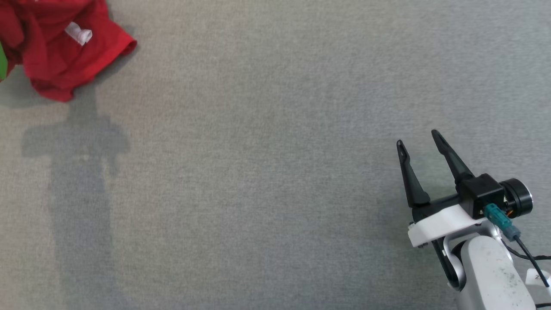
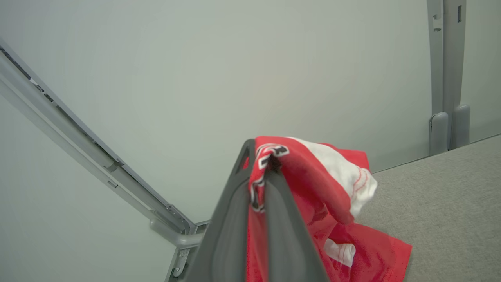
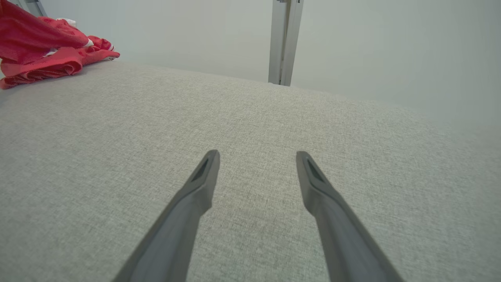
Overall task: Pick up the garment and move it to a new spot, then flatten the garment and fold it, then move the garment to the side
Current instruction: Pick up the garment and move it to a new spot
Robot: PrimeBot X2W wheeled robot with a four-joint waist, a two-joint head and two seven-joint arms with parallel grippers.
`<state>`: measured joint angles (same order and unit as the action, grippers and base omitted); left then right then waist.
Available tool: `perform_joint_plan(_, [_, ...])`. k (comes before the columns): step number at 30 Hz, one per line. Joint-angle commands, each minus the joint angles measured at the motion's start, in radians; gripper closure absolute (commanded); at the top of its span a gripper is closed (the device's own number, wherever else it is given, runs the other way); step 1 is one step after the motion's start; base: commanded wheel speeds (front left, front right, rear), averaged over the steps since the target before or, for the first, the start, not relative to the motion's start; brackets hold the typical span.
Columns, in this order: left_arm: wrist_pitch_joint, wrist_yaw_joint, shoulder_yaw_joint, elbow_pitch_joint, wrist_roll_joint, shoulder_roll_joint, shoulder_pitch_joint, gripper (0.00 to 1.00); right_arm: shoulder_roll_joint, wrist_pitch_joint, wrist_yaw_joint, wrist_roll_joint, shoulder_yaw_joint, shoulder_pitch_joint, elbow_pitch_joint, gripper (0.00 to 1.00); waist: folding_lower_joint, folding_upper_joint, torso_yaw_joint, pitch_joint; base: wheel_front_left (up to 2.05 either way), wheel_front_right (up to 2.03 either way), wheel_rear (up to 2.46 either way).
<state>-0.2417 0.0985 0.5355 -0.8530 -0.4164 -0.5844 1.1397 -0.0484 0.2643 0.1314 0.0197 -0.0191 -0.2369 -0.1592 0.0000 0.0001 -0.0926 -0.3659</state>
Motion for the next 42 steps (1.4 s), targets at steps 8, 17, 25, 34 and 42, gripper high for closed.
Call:
perform_joint_plan(8, [0.076, 0.013, 0.055, 0.115, 0.011, 0.028, 0.032, 1.00, -0.004, 0.001, -0.001, -0.063, 0.020, 0.051, -0.023, 0.00, 0.0000, -0.0001, 0.161, 0.197, 0.00, 0.00, 0.00])
perform_joint_plan(17, [0.083, -0.017, 0.105, 0.224, -0.040, 0.206, -0.076, 1.00, -0.004, 0.000, -0.001, -0.078, 0.070, 0.088, -0.032, 0.00, 0.0000, -0.0001, 0.238, 0.221, 0.00, 0.00, 0.00])
perform_joint_plan(25, [0.049, -0.007, 0.232, 0.205, -0.040, 0.398, -0.234, 1.00, -0.003, 0.001, -0.001, -0.099, 0.062, 0.083, -0.030, 0.00, 0.0000, -0.0001, 0.287, 0.175, 0.00, 0.00, 0.00])
perform_joint_plan(34, [0.005, 0.003, 0.353, 0.106, -0.055, 0.527, -0.342, 1.00, -0.003, 0.000, -0.001, -0.122, 0.036, 0.053, -0.037, 0.00, 0.0000, -0.0001, 0.338, 0.120, 0.00, 0.00, 0.00])
perform_joint_plan(42, [-0.015, -0.011, 0.457, 0.150, -0.129, 0.532, -0.388, 0.00, -0.004, 0.000, -0.001, -0.137, 0.013, 0.047, -0.053, 0.00, 0.0000, -0.0001, 0.347, 0.110, 0.00, 0.00, 0.00])
